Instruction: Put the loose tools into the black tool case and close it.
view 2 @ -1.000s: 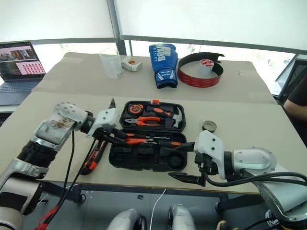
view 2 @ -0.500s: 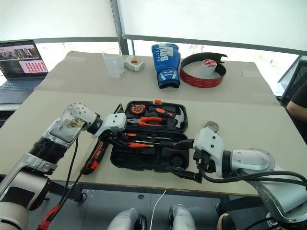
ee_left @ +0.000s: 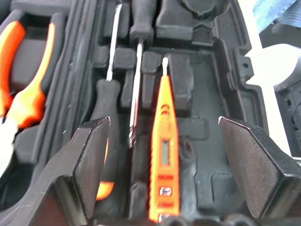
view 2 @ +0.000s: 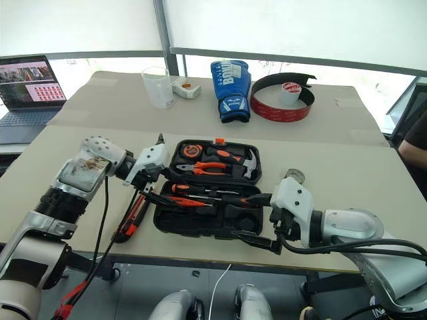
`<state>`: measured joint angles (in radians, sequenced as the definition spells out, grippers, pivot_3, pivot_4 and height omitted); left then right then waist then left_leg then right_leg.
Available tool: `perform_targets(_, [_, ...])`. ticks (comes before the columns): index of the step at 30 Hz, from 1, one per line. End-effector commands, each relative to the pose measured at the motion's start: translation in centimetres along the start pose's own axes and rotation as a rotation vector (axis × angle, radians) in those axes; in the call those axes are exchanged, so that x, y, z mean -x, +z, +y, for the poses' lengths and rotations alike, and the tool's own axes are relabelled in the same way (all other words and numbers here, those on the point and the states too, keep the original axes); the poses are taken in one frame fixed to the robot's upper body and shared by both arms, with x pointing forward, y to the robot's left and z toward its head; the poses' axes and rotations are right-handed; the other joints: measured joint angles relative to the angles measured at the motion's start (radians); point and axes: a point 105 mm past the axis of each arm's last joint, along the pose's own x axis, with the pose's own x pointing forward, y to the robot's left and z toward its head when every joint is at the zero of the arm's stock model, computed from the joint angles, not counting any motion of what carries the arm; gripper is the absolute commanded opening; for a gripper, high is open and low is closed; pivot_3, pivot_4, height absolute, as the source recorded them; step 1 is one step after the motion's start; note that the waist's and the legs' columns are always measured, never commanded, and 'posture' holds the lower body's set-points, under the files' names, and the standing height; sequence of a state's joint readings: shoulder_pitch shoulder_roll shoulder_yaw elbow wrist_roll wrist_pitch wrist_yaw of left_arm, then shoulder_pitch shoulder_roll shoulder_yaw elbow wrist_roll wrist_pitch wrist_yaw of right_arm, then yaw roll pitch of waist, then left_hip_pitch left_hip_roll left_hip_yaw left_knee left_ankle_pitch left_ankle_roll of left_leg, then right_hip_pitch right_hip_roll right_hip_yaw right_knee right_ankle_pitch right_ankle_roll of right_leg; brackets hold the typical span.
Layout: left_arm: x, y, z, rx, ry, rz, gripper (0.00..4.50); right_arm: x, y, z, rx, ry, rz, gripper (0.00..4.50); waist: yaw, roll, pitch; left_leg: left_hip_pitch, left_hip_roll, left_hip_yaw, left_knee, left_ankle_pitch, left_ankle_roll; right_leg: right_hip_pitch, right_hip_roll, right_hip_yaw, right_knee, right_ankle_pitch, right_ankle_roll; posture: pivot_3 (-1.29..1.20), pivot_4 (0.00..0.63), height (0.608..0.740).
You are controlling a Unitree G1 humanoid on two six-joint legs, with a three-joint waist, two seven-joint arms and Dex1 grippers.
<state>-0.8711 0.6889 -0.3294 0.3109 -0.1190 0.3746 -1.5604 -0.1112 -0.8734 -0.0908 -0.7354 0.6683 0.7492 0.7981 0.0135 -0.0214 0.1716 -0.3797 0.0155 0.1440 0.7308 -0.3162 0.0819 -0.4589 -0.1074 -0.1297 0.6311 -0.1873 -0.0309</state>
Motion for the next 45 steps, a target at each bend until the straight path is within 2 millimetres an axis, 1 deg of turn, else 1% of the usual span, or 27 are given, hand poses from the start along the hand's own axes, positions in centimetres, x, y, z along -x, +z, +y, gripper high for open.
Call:
perform_targets(1, [0.8,0.9,0.3,-0.039,0.025,-0.013,3.72,0.3,1.0,-0.1,0.028,-0.009,-0.037,4.50,0.000,0.000,0.000,0.000,0.000,0.000,0.000,0.000,0.000,0.000,0.000,0.000,0.000,0.000,0.000,0.00,0.150,0.727])
perform_targets(2, [0.7,0.9,0.3,-0.043,0.029,-0.012,3.72,0.3,1.1,-0.2,0.029,-0.009,-0.037,4.50,0.000,0.000,0.000,0.000,0.000,0.000,0.000,0.000,0.000,0.000,0.000,0.000,0.000,0.000,0.000,0.00,0.150,0.727])
perform_targets(3, [0.6,0.9,0.4,-0.044,0.031,-0.010,3.36,0.3,1.1,-0.2,0.030,-0.010,-0.037,4.50,0.000,0.000,0.000,0.000,0.000,0.000,0.000,0.000,0.000,0.000,0.000,0.000,0.000,0.000,0.000,0.00,0.150,0.727])
perform_targets(4, [0.6,0.9,0.4,-0.047,0.031,-0.010,3.10,0.3,1.1,-0.3,0.031,-0.010,-0.037,4.50,0.000,0.000,0.000,0.000,0.000,0.000,0.000,0.000,0.000,0.000,0.000,0.000,0.000,0.000,0.000,0.00,0.150,0.727])
perform_targets(6, [0.8,0.7,0.6,-0.049,0.037,-0.007,2.32,0.3,1.2,-0.3,0.031,-0.011,-0.039,4.50,0.000,0.000,0.000,0.000,0.000,0.000,0.000,0.000,0.000,0.000,0.000,0.000,0.000,0.000,0.000,0.00,0.150,0.727])
perform_targets(7, [0.9,0.6,0.6,-0.049,0.038,-0.006,2.01,0.3,1.2,-0.3,0.031,-0.012,-0.039,4.50,0.000,0.000,0.000,0.000,0.000,0.000,0.000,0.000,0.000,0.000,0.000,0.000,0.000,0.000,0.000,0.00,0.150,0.727])
perform_targets(8, [1.0,0.5,0.5,-0.057,0.034,-0.002,1.58,0.3,1.2,-0.3,0.031,-0.012,-0.039,4.50,0.000,0.000,0.000,0.000,0.000,0.000,0.000,0.000,0.000,0.000,0.000,0.000,0.000,0.000,0.000,0.00,0.150,0.727])
perform_targets(9, [1.0,0.4,0.3,-0.068,0.026,-0.004,1.31,0.3,1.2,-0.3,0.029,-0.013,-0.039,4.50,0.000,0.000,0.000,0.000,0.000,0.000,0.000,0.000,0.000,0.000,0.000,0.000,0.000,0.000,0.000,0.00,0.150,0.727])
perform_targets(11, [1.0,0.4,0.1,-0.079,0.015,-0.025,0.46,0.4,1.2,-0.4,0.027,-0.016,-0.039,4.50,0.000,0.000,0.000,0.000,0.000,0.000,0.000,0.000,0.000,0.000,0.000,0.000,0.000,0.000,0.000,0.00,0.150,0.727])
perform_targets(12, [0.9,0.3,0.0,-0.080,0.014,-0.034,0.12,0.4,1.2,-0.4,0.026,-0.017,-0.039,4.50,0.000,0.000,0.000,0.000,0.000,0.000,0.000,0.000,0.000,0.000,0.000,0.000,0.000,0.000,0.000,0.00,0.150,0.727])
perform_targets(13, [0.9,0.1,-0.1,-0.085,0.012,-0.040,0.05,0.4,1.2,-0.4,0.024,-0.017,-0.039,4.50,0.000,0.000,0.000,0.000,0.000,0.000,0.000,0.000,0.000,0.000,0.000,0.000,0.000,0.000,0.000,0.00,0.150,0.727])
perform_targets(17, [0.1,-0.4,-0.7,-0.086,0.012,-0.090,0.05,0.4,1.3,-0.4,0.021,-0.019,-0.039,4.50,-0.001,0.000,0.000,0.000,0.000,0.000,0.000,0.000,0.000,0.000,-0.001,0.000,0.000,0.000,0.000,0.00,0.150,0.727])
perform_targets(19, [-0.4,-0.5,-0.6,-0.079,0.029,-0.108,0.05,0.4,1.3,-0.4,0.019,-0.020,-0.040,4.50,-0.001,0.000,0.000,0.000,0.000,0.000,0.000,0.000,0.000,0.000,-0.001,0.000,0.000,0.000,0.000,0.00,0.150,0.727])
perform_targets(23, [-1.1,-1.4,-0.3,-0.080,0.060,-0.088,0.05,0.4,1.5,-0.5,0.014,-0.020,-0.043,4.50,0.001,0.000,0.000,0.000,0.000,0.000,0.000,0.000,0.000,0.000,-0.001,0.000,0.000,0.000,0.000,0.00,0.150,0.727])
perform_targets(31, [-2.0,-1.6,-0.1,-0.071,0.065,-0.107,0.05,0.4,1.6,-0.5,0.004,-0.014,-0.044,4.50,0.000,0.000,0.000,0.000,0.000,0.000,0.000,0.000,0.000,0.000,-0.001,0.000,0.000,0.001,0.000,0.00,0.150,0.727])
perform_targets(37, [-2.8,-2.0,-0.6,-0.064,0.043,-0.104,0.05,0.4,1.7,-0.6,0.003,-0.016,-0.050,4.50,0.000,0.000,0.000,0.000,0.000,0.000,0.000,0.000,0.000,0.000,-0.001,0.000,0.000,0.001,0.000,0.00,0.150,0.727])
perform_targets(45, [-3.2,-3.6,-1.2,-0.055,0.047,-0.072,0.05,0.4,2.0,-1.0,-0.007,-0.025,-0.069,4.50,-0.001,0.000,-0.001,0.002,0.000,0.000,0.000,0.000,0.000,0.001,-0.001,0.000,0.000,0.001,0.000,0.00,0.150,0.727])
